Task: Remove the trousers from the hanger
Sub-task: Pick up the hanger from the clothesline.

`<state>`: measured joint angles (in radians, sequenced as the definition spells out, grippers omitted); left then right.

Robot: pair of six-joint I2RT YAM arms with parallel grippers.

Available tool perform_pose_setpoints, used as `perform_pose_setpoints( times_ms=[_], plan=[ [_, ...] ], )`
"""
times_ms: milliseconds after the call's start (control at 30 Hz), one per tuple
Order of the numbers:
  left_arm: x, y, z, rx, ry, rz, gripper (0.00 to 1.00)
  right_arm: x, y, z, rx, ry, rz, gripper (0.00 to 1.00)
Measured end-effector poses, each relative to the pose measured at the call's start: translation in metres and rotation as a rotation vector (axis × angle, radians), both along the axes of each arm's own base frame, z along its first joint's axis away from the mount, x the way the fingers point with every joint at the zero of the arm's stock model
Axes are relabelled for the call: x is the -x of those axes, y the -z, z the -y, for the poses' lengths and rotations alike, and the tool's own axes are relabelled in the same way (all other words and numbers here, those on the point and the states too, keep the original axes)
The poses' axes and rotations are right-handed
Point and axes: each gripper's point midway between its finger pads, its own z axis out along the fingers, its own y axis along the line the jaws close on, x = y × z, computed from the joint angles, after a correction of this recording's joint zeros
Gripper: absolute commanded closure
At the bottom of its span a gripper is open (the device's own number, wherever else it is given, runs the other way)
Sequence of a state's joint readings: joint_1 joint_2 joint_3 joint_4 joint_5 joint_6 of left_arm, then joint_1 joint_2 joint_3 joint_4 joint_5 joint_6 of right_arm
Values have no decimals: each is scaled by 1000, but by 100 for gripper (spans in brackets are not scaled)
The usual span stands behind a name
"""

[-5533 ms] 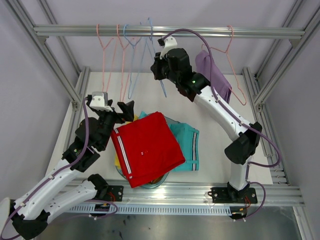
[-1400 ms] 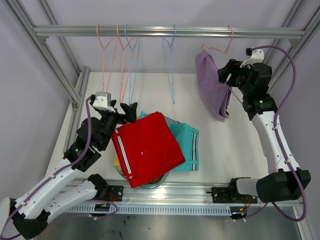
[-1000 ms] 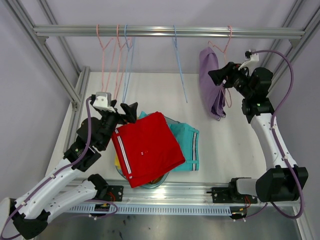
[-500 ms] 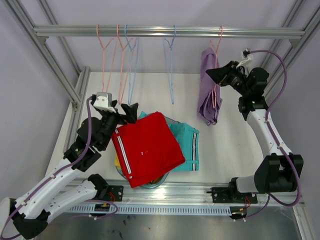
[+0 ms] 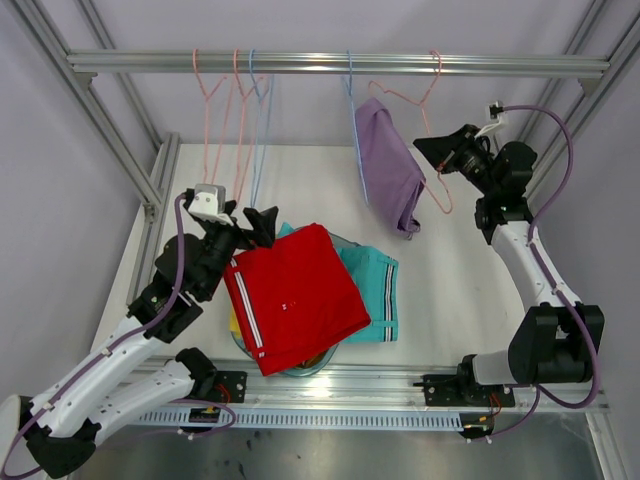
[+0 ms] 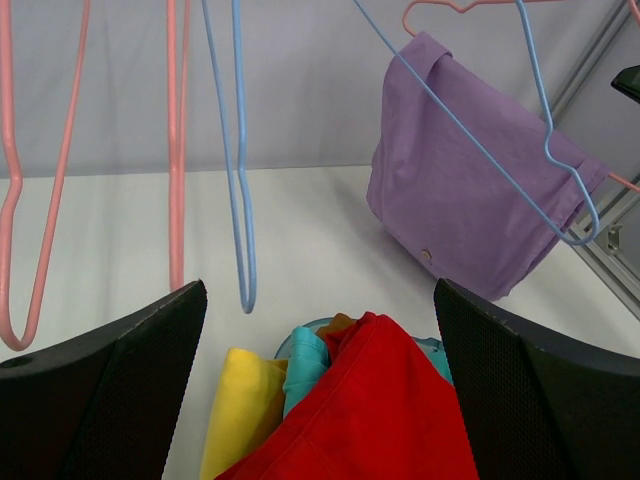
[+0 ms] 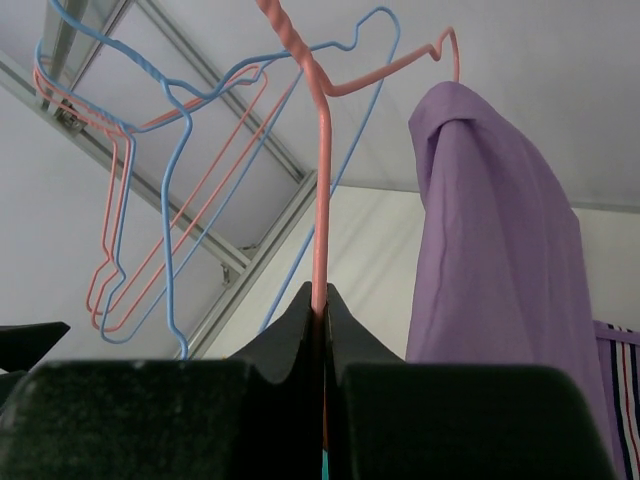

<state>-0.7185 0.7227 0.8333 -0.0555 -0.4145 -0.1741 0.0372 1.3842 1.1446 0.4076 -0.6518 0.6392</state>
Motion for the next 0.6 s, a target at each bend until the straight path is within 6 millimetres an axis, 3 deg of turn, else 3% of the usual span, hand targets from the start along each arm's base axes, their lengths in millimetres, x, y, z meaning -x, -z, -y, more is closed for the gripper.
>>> perform_pose_setpoints(
  times_ms=[600],
  plan=[
    [-1, 5, 2, -13, 5, -15, 1, 11, -18, 0, 12, 223, 16, 100]
  ],
)
